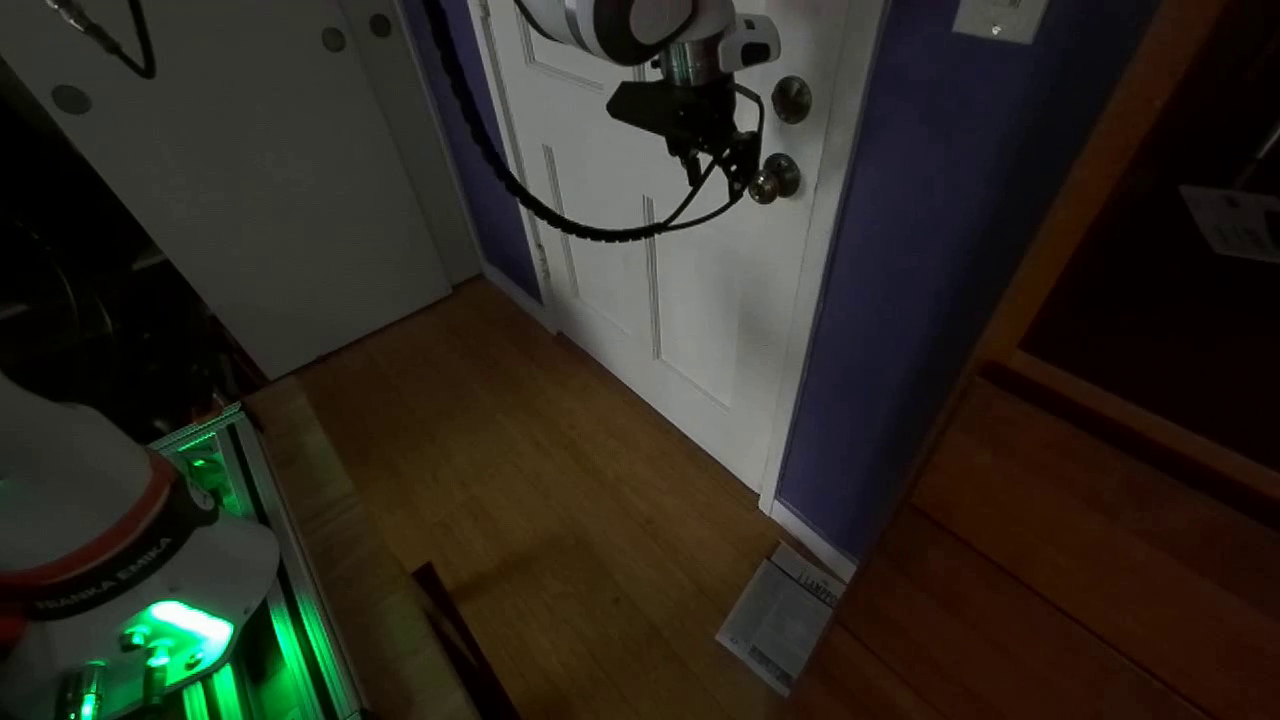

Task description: Turn the lock knob on top of the door knob clockwise once

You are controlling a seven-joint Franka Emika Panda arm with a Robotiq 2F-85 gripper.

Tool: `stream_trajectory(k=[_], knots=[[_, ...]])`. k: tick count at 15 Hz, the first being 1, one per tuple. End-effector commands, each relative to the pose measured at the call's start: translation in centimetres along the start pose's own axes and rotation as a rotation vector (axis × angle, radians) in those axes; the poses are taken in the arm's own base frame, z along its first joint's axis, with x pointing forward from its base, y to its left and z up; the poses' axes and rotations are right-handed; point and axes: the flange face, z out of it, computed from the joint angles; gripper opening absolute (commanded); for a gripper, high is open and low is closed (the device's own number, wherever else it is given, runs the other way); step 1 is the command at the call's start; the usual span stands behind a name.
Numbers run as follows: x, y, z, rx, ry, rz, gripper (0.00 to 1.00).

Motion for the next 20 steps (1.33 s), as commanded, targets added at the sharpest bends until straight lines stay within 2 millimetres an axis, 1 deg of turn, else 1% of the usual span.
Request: stream_trajectory(k=[1, 2, 3, 4, 5, 6, 7, 8, 10, 11, 12, 13, 15, 20], knots=[[1.5, 0.5, 1.6, -0.029, 0.014, 0.014, 0.48], [1.8, 0.6, 1.9, -0.035, 0.017, 0.016, 0.50], [2.1, 0.7, 2.2, -0.038, 0.018, 0.017, 0.46], [2.3, 0.8, 2.4, -0.036, 0.020, 0.014, 0.45], [2.6, 0.8, 2.6, -0.043, 0.023, 0.012, 0.47], [2.8, 0.9, 2.7, -0.041, 0.025, 0.011, 0.39], [3.0, 1.0, 2.9, -0.041, 0.027, 0.010, 0.40], [3.2, 1.0, 3.1, -0.042, 0.027, 0.009, 0.34], [3.7, 1.1, 3.3, -0.041, 0.023, 0.004, 0.29], [4.0, 1.1, 3.3, -0.044, 0.026, 0.004, 0.21], [4.3, 1.2, 3.3, -0.044, 0.026, 0.002, 0.27], [4.7, 1.3, 3.4, -0.042, 0.016, 0.010, 0.25], [5.2, 1.5, 3.5, -0.037, -0.001, 0.014, 0.25], [6.3, 1.4, 3.9, -0.013, -0.055, 0.005, 0.28]])
